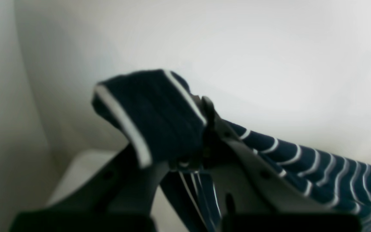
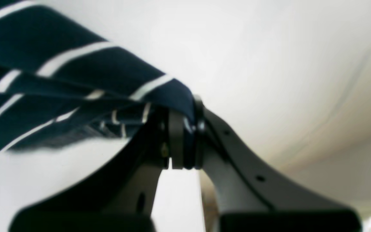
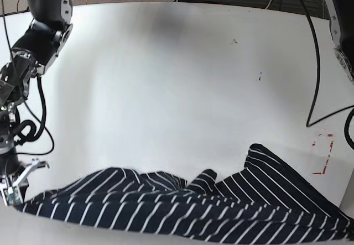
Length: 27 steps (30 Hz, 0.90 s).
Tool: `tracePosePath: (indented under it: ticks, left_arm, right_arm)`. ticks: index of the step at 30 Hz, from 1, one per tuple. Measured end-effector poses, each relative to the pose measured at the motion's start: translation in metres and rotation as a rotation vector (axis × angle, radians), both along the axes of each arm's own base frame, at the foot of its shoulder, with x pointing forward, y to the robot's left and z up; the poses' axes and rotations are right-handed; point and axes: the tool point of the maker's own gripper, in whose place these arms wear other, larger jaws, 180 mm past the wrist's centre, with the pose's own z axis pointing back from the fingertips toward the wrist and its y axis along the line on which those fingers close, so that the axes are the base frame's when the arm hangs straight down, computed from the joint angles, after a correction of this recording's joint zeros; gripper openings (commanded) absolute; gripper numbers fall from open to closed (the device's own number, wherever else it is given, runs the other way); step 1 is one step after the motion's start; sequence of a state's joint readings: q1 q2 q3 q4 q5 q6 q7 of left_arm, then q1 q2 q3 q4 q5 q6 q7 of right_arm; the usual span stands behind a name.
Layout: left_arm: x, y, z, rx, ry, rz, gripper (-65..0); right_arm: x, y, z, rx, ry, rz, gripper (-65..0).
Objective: Layout the t-shirt on the table in an organized manner, then fold the t-shirt properly
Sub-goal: 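Lift the shirt again with both grippers and lay it flat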
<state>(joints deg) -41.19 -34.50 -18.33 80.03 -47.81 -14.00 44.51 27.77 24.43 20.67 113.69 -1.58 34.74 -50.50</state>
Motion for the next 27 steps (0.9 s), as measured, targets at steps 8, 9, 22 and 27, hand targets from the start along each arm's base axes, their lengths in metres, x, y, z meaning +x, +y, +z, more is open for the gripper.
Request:
tracePosePath:
  ticks: [8,9,22,27]
  left_arm:
    - [-0.041,0.007,-0.103,-0.037,0.187,0.021,-65.0]
    - [-0.047,0.007,-0.114,-0.035,0.21,0.021,-65.0]
    - [-0.145,-0.006,-0.253,-0.082,0.512,0.016,-65.0]
    - [-0.178,0.0,-0.279,-0.096,0.578,0.038,-65.0]
  right_arm:
    - [-0.045,-0.011,-0.109,0.136,0.184,-0.042,-64.5]
    - [-0.051,-0.013,-0.12,0.148,0.203,-0.053,-64.5]
    - [-0.152,0.011,-0.257,0.398,0.474,-0.151,-64.7]
    - [-0.18,0.025,-0.283,0.445,0.538,-0.156,-64.7]
